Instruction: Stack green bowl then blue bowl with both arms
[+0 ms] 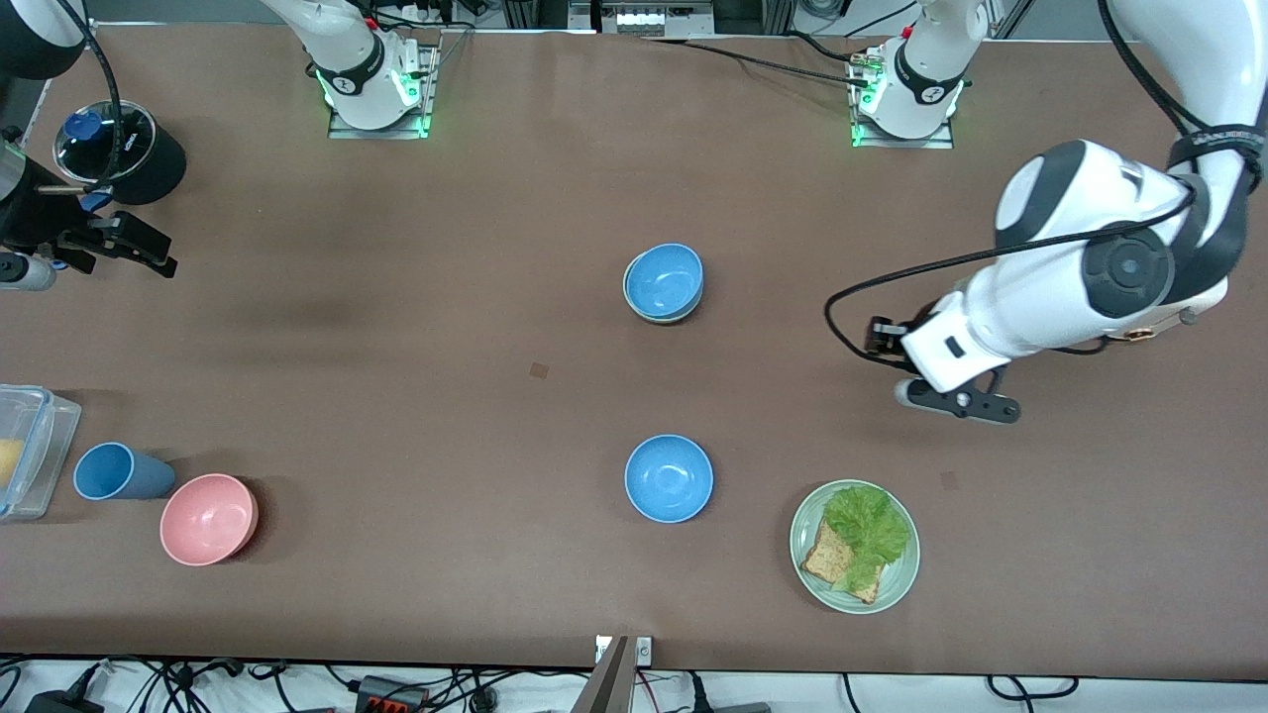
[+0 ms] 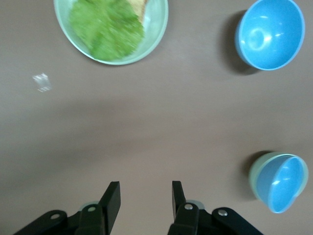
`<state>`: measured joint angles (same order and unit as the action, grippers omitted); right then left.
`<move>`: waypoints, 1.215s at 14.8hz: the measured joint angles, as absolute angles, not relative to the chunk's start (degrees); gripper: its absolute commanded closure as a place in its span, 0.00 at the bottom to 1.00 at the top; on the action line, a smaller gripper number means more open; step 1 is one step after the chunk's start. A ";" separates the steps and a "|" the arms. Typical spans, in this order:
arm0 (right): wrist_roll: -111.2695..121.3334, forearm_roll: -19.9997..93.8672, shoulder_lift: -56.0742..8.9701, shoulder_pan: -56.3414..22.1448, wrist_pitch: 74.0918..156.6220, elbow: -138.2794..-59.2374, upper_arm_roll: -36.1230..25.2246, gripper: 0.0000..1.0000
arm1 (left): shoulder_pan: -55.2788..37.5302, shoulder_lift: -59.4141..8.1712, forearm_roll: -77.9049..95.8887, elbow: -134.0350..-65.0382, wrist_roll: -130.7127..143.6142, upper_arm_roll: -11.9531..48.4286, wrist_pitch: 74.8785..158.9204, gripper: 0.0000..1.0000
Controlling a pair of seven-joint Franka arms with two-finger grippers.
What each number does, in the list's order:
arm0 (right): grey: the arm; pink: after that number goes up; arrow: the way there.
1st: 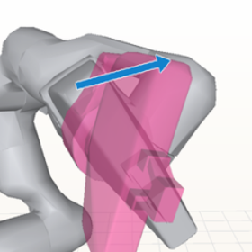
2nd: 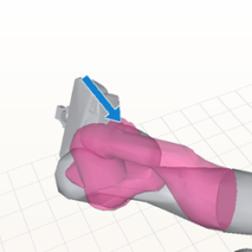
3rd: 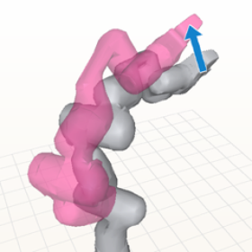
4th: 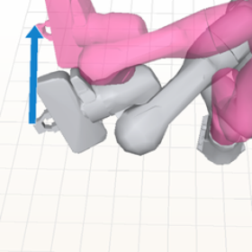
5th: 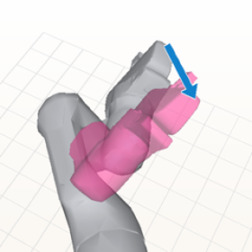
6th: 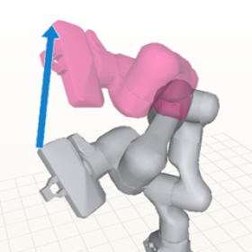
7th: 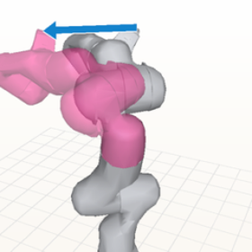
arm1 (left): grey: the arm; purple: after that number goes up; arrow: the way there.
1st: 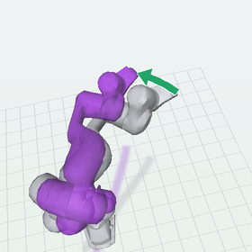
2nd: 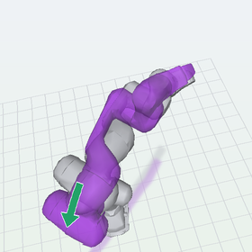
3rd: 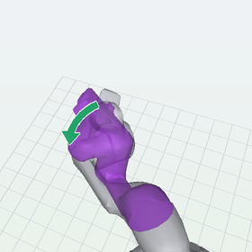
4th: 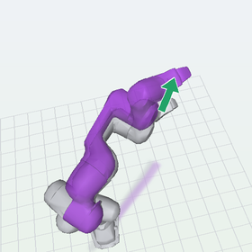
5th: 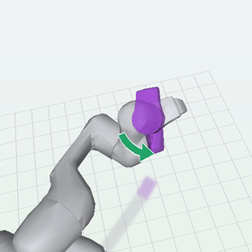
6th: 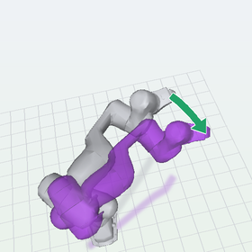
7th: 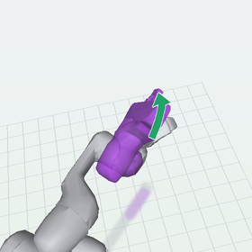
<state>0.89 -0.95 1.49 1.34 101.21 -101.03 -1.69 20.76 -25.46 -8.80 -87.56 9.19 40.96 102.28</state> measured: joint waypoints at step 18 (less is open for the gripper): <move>1.83 -0.99 1.50 1.44 100.59 -100.92 -1.88 0.00 | 2.49 -5.34 -2.16 -93.86 1.36 5.19 94.53 0.00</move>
<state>1.83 -0.99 1.50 1.44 100.59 -100.92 -1.88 2.49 -5.34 -2.16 -93.86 1.36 5.19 94.53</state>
